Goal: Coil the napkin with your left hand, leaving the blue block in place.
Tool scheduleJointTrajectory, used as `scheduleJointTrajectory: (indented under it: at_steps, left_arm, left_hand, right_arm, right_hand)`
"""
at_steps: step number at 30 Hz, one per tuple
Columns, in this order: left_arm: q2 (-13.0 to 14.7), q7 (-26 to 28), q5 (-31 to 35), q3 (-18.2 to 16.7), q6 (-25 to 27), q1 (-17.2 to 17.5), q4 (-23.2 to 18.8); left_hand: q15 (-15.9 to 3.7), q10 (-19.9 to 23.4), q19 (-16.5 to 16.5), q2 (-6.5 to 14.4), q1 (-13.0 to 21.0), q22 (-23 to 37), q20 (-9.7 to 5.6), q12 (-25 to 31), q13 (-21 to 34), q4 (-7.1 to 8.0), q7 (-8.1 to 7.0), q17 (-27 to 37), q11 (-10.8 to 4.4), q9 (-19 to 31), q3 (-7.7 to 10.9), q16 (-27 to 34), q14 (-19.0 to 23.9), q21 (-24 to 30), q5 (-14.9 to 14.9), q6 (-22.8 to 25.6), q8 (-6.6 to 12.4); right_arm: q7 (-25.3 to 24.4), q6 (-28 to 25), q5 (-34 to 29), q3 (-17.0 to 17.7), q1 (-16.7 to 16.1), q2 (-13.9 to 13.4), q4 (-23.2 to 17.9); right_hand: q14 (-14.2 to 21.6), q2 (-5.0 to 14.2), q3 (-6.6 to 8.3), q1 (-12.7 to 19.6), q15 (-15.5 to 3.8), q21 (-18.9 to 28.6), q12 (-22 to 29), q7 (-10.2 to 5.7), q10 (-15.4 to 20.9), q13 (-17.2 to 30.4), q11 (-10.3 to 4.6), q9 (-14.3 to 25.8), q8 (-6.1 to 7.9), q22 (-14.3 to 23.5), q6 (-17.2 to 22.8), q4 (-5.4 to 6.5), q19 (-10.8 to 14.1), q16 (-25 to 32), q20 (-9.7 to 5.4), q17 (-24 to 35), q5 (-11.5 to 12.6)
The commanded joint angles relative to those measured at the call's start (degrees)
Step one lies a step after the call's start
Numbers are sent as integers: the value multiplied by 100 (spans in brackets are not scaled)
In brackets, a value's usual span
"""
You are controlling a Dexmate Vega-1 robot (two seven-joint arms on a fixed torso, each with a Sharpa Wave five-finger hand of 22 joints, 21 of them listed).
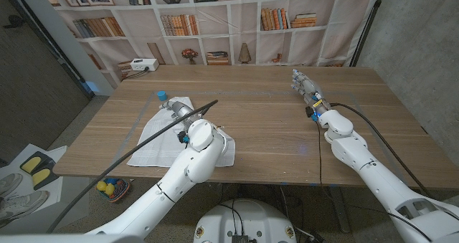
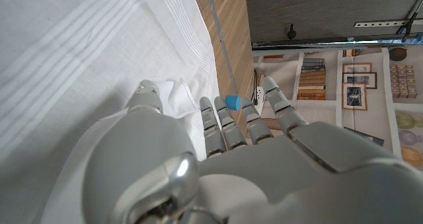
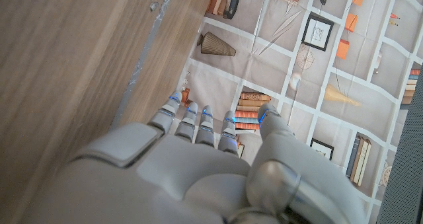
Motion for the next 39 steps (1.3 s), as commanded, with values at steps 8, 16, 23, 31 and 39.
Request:
scheduleJointTrajectory:
  at_steps: [8, 16, 23, 31, 39]
  left_arm:
    - [111, -36, -544, -179, 187, 268, -659]
    - [496, 811, -852, -116, 560, 751, -1596]
    - [809, 1793, -2085, -420, 514, 1237, -2268]
    - [608, 1183, -1497, -310, 179, 1356, -2402]
    - [225, 351, -209, -130, 119, 1393, -2073]
  left_hand:
    - [141, -523, -240, -289, -665, 2, -45, 15, -29, 313, -164, 41, 48, 22, -484, 34, -458, -167, 257, -198, -73]
    - [203, -817, -318, -366, -898, -2, 13, 24, -65, 455, -225, 37, 41, 18, -715, 43, -634, -259, 450, -825, -191]
    - [-32, -457, -139, -192, -676, -14, -134, 223, -125, 418, -481, 2, -210, 9, -710, 138, -388, -269, 628, -328, 29]
    - [10, -432, -113, -185, -330, -26, -161, 234, -212, 267, -461, -27, -203, 68, -762, 92, -407, -372, 716, 831, 394]
    - [181, -562, -136, -202, -372, -18, -35, 194, -223, 303, -281, -11, -54, 78, -857, 68, -514, -425, 722, 558, 229]
  right_arm:
    - [-98, -65, 23, 15, -40, 18, -64]
    - [-58, -12, 51, 9, -55, 45, -56]
    - [-86, -7, 49, 3, -146, 39, -164]
    - [-230, 9, 49, 66, -399, -36, -463]
    - [-279, 19, 79, 85, -592, -90, -650]
  right_hand:
    - [31, 29, 10, -37, -32, 5, -5, -24, -1, 24, -28, 12, -23, 16, 33, 50, 24, 27, -15, 36, 0]
    - [28, 37, 17, -40, -24, 8, -7, -13, -8, 24, -7, 12, -21, 16, 39, 61, 32, 28, -19, 41, 1]
    - [26, 30, 16, -44, -22, 8, -8, -11, -11, 24, -19, 12, -22, 16, 39, 67, 33, 28, -19, 43, -1]
    - [28, 38, 22, -49, -17, 8, -10, -16, -19, 24, -36, 12, -22, 16, 39, 81, 35, 31, -22, 48, 0]
    - [33, 41, 28, -49, -20, 11, -6, -19, -9, 25, -26, 12, -22, 16, 43, 88, 41, 34, -27, 51, 2]
